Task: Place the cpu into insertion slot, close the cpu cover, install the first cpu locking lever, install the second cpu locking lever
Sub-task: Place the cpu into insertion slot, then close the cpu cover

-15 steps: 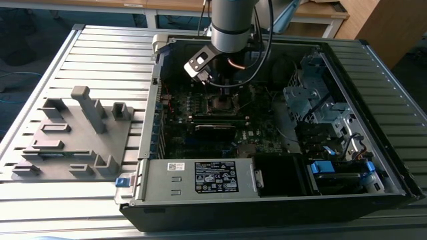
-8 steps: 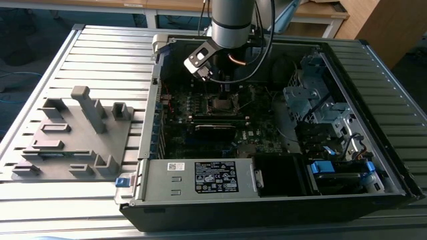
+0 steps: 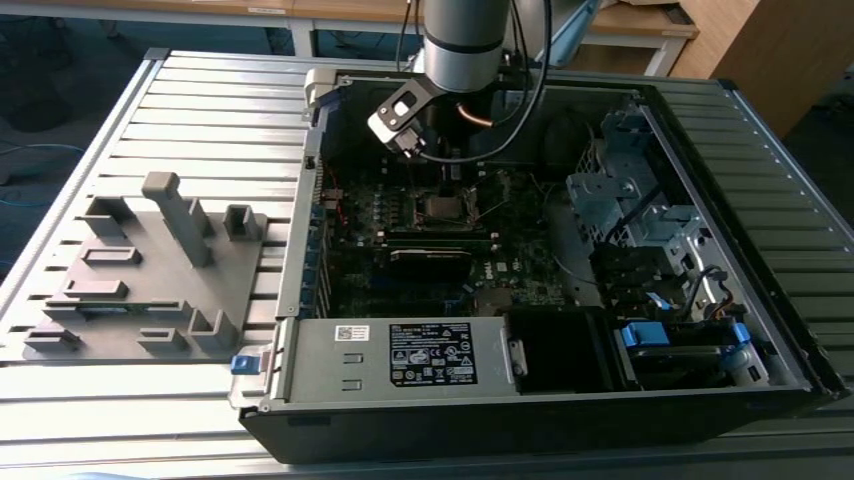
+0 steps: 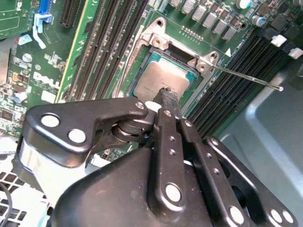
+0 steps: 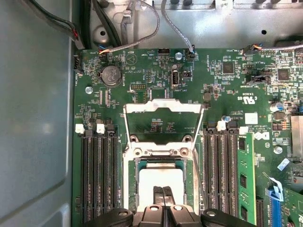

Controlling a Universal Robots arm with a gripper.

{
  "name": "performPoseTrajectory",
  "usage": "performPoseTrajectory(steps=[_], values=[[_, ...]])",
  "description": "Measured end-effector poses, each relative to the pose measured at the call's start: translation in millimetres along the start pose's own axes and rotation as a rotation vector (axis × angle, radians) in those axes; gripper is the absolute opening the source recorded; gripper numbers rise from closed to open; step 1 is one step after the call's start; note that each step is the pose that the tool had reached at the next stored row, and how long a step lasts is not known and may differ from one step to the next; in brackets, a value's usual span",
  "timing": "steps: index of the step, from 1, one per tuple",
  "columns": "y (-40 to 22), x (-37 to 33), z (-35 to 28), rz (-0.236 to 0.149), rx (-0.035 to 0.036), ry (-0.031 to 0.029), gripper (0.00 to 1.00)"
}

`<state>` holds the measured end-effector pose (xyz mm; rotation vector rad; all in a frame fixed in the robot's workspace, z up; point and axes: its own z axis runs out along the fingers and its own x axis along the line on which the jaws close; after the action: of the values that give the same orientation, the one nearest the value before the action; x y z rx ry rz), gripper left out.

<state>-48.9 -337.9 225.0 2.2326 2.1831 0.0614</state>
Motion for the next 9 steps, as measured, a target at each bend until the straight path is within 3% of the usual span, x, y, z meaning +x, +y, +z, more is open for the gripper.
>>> performPoseTrajectory(steps=[9], values=[[0.1, 0.0, -2.9, 0.000, 0.0002, -0.0003, 0.11]])
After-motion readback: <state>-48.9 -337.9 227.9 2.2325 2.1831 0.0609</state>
